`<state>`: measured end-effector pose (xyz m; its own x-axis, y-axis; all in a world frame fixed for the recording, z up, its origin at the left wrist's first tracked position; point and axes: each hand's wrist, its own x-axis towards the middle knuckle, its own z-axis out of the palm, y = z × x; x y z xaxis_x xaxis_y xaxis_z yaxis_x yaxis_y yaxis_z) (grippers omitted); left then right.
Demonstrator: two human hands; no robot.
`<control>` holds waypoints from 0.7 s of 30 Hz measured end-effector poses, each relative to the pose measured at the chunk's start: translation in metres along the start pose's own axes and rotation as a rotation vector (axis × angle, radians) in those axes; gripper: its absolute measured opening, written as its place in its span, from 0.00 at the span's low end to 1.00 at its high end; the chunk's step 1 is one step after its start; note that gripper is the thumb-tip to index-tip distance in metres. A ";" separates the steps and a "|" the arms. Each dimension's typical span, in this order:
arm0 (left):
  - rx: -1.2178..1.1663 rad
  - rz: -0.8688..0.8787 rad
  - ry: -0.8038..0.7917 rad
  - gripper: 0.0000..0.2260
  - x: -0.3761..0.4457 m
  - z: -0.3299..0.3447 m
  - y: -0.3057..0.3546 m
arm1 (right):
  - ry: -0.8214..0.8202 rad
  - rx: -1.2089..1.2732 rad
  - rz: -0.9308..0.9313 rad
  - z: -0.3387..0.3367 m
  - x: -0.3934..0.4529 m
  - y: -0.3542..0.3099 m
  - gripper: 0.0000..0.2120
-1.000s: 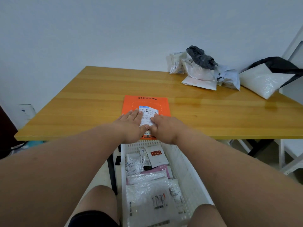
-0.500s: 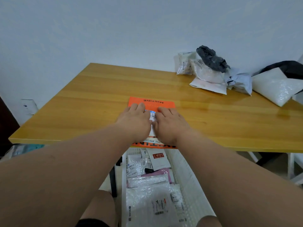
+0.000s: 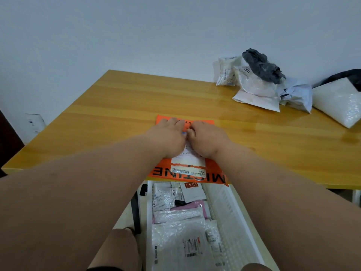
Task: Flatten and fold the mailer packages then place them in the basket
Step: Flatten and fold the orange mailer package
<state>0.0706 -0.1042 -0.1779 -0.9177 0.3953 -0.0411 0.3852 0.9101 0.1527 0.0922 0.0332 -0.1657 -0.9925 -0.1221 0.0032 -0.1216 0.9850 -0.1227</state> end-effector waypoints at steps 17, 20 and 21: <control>0.001 -0.014 -0.042 0.27 0.010 0.006 -0.001 | -0.099 0.036 -0.009 0.022 0.009 0.017 0.25; 0.009 -0.021 -0.044 0.27 0.009 0.007 0.000 | -0.103 0.040 -0.006 0.022 0.010 0.017 0.26; 0.006 -0.020 -0.041 0.27 0.009 0.007 0.000 | -0.104 0.041 -0.006 0.023 0.010 0.017 0.26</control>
<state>0.0628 -0.0998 -0.1853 -0.9203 0.3820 -0.0849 0.3678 0.9184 0.1459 0.0808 0.0456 -0.1902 -0.9850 -0.1417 -0.0989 -0.1244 0.9787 -0.1634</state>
